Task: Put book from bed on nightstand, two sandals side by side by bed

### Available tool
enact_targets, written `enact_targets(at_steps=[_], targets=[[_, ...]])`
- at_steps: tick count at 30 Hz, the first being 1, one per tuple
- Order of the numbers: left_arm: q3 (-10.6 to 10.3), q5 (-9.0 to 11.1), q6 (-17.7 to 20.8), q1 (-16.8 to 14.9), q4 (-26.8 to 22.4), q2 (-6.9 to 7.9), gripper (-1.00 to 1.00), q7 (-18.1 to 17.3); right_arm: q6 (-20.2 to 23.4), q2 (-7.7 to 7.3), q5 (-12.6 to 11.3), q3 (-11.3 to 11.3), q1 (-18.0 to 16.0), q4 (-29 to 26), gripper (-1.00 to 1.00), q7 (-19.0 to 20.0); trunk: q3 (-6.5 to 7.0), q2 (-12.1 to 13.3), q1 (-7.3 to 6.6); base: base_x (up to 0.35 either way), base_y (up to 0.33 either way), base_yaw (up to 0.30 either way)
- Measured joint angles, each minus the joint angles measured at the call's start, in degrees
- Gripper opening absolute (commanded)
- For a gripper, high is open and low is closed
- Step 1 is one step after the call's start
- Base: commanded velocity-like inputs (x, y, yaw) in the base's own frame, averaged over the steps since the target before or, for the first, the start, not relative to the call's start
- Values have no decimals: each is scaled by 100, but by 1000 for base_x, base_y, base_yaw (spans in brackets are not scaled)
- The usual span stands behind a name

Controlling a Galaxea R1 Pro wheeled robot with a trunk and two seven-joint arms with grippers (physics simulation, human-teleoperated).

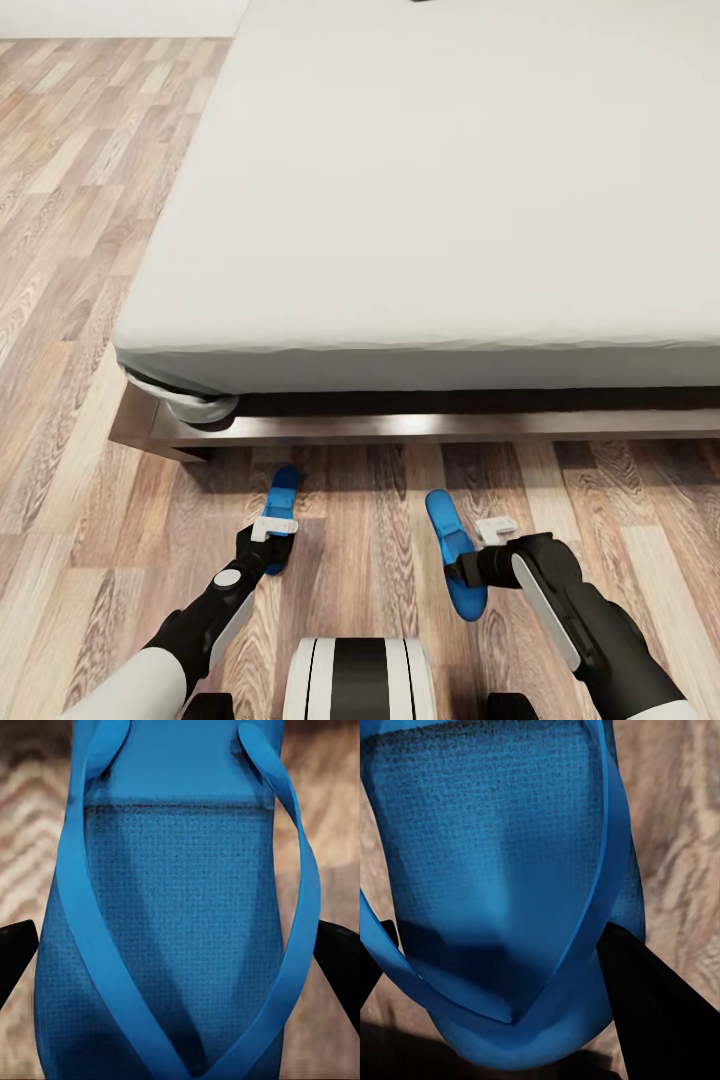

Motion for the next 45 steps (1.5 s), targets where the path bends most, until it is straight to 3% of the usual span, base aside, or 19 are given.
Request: enact_targets(at_steps=[20, 21, 38, 45], targets=[[0, -2, 1, 0, -11, -1, -100, 7, 0, 0, 7, 4, 0, -19, -100, -1, -67, -4, 7, 0, 0, 0], [0, -2, 1, 0, -11, 0, 100, 7, 0, 0, 7, 5, 0, -19, -100, 0, -67, -4, 7, 0, 0, 0], [-7, -1, 3, 1, -9, -1, 100, 4, 0, 0, 2, 8, 0, -19, -100, -1, -67, -4, 7, 0, 0, 0], [-7, -1, 2, 1, -6, -1, 100, 5, 0, 0, 7, 5, 0, -19, -100, 0, -1, 0, 0, 0, 0, 0]])
